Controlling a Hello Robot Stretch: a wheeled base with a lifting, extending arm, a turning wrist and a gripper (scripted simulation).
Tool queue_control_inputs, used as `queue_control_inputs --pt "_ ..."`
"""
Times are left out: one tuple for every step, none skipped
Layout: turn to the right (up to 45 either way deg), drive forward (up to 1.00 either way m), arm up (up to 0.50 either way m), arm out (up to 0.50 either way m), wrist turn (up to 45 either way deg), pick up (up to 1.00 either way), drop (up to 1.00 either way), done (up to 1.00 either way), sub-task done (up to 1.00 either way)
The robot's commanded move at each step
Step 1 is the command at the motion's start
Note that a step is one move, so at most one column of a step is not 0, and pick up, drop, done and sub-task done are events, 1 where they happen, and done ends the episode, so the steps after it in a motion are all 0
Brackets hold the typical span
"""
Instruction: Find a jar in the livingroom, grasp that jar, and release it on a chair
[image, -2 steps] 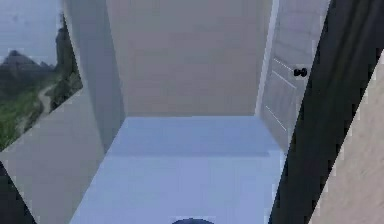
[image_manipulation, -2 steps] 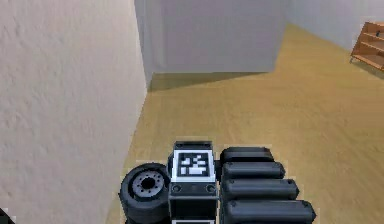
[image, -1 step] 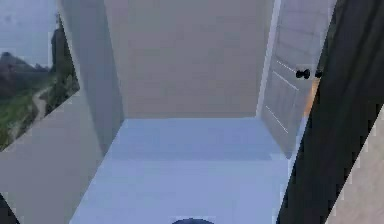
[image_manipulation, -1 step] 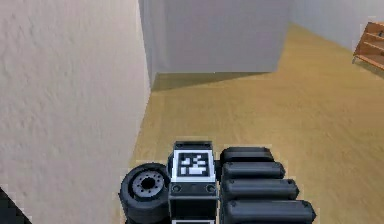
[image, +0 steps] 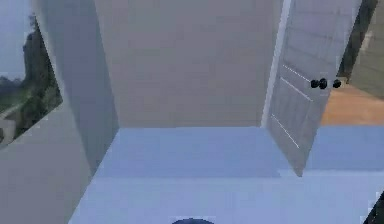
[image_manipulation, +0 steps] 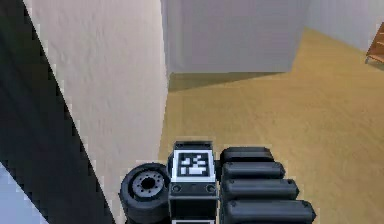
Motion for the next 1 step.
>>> queue_control_inputs --pt "15.0 0.00 0.00 0.00 0.0 0.00 0.00 0.00 0.00"
